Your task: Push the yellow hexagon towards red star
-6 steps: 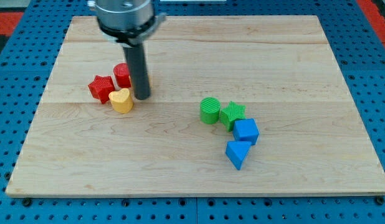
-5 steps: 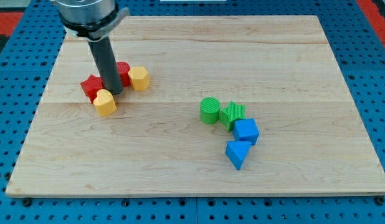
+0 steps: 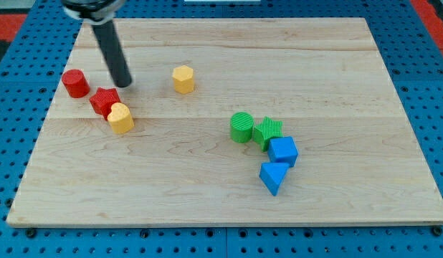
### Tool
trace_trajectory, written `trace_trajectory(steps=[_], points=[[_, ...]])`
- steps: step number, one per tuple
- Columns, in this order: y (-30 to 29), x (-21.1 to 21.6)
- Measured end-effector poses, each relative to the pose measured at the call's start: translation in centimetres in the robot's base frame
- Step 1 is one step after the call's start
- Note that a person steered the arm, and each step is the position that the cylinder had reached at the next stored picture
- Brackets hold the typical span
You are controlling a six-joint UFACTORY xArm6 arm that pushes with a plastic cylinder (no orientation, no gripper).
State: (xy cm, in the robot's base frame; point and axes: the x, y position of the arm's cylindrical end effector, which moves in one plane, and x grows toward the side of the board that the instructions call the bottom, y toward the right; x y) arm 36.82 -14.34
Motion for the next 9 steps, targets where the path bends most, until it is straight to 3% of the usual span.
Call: trace_trajectory(steps=[1, 2, 5, 6, 7, 8, 9], points=[[3.4, -0.4], [0.9, -0.5], [2.1, -2.0], [6.4, -5.0], [15.3, -4.3], [11.1, -1.4], [3.1, -0.8]])
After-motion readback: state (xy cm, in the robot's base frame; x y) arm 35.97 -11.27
